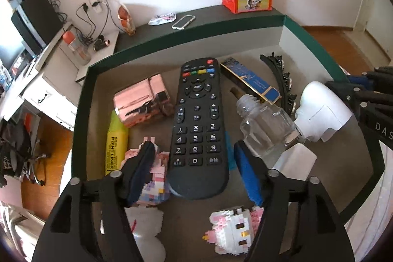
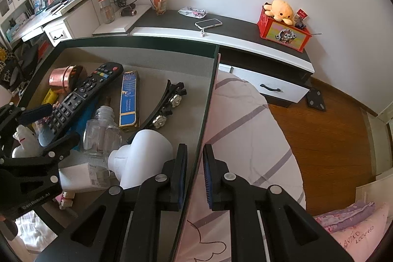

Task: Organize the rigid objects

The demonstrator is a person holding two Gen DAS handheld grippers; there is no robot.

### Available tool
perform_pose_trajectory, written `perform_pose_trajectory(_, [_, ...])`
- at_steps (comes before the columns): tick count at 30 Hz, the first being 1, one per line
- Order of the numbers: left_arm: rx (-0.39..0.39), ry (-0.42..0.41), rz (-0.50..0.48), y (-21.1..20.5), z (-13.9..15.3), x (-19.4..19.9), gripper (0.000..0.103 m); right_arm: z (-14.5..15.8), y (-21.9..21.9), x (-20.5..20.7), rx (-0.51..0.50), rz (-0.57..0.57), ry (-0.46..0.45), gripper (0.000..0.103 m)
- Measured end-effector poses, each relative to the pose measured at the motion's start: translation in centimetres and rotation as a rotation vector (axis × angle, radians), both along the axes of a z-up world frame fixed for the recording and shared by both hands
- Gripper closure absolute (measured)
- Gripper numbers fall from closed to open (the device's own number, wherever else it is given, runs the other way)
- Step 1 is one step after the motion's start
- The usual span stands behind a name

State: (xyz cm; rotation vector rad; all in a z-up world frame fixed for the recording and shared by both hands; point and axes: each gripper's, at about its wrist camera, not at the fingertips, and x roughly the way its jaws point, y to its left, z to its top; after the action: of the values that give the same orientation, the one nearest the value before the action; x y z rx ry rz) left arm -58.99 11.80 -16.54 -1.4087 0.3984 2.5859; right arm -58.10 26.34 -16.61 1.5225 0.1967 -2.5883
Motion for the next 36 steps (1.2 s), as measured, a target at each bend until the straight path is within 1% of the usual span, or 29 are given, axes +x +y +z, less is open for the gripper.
perform_pose_trajectory(4, [-0.013, 0.020, -0.005, -0.6, 0.2, 0.4, 0.024, 0.1, -0.1, 0.2, 0.007, 0.000, 0.001, 0.089])
perform_pose_trajectory(7, [-0.019, 0.029, 0.002, -1.3, 0.5, 0.6, 0.017, 0.2, -0.3, 0.5, 0.021, 0.001, 0.006, 0.089])
perform_pose_trajectory(9, [-0.020, 0.034, 0.014, -1.7, 0.6, 0.8, 0.009, 0.3, -0.4, 0.6, 0.019, 0.002, 0.010, 0.085])
perform_pose_trajectory(12, [-0.003, 0.059, 0.009, -2.6, 1.4, 1.3, 0.001, 0.6, -0.4, 0.8, 0.017, 0.003, 0.014, 0.082])
perform_pose_trajectory(14, [0.002, 0.087, 0.016, -3.2, 2.0, 1.6, 0.001, 1.0, -0.6, 1.1, 0.021, 0.004, 0.027, 0.078])
perform_pose_trajectory(17, [0.001, 0.102, 0.031, -4.1, 2.5, 2.1, 0.001, 1.9, -1.3, 1.7, 0.039, 0.009, 0.055, 0.075])
perform_pose_trajectory(18, [0.007, 0.105, 0.037, -4.3, 2.7, 2.2, 0.001, 2.2, -1.6, 1.9, 0.045, 0.013, 0.065, 0.071])
perform_pose_trajectory(19, [0.021, 0.109, 0.047, -4.8, 2.9, 2.3, 0.001, 2.6, -1.9, 2.2, 0.045, 0.020, 0.079, 0.064])
perform_pose_trajectory(20, [0.031, 0.110, 0.051, -5.0, 3.1, 2.5, 0.001, 3.0, -2.3, 2.5, 0.036, 0.030, 0.089, 0.059])
perform_pose_trajectory(21, [0.040, 0.112, 0.055, -5.3, 3.2, 2.6, 0.001, 3.3, -2.6, 2.6, 0.036, 0.037, 0.094, 0.051])
perform_pose_trajectory(22, [0.044, 0.115, 0.058, -5.5, 3.3, 2.8, 0.000, 3.5, -3.2, 3.0, 0.043, 0.051, 0.103, 0.046])
perform_pose_trajectory(23, [0.045, 0.117, 0.060, -5.7, 3.3, 3.0, 0.000, 3.7, -3.7, 3.2, 0.044, 0.068, 0.110, 0.045])
perform_pose_trajectory(24, [0.048, 0.118, 0.061, -5.8, 3.4, 3.2, 0.000, 3.9, -4.0, 3.3, 0.037, 0.077, 0.113, 0.040])
perform_pose_trajectory(27, [0.071, 0.119, 0.058, -6.2, 3.6, 3.8, 0.000, 4.0, -4.8, 3.7, 0.004, 0.099, 0.111, 0.019])
perform_pose_trajectory(30, [0.079, 0.128, 0.058, -6.4, 3.8, 4.5, 0.000, 4.2, -5.4, 4.3, 0.001, 0.119, 0.133, 0.019])
perform_pose_trajectory(32, [0.081, 0.134, 0.061, -6.5, 4.0, 4.9, 0.000, 4.4, -5.5, 4.7, -0.004, 0.121, 0.149, 0.011])
perform_pose_trajectory(33, [0.088, 0.135, 0.061, -6.6, 4.1, 5.1, 0.000, 4.5, -5.5, 5.0, 0.001, 0.119, 0.162, 0.000])
perform_pose_trajectory(36, [0.117, 0.150, 0.071, -6.9, 4.5, 5.9, 0.000, 4.6, -5.6, 5.9, -0.004, 0.123, 0.187, 0.000])
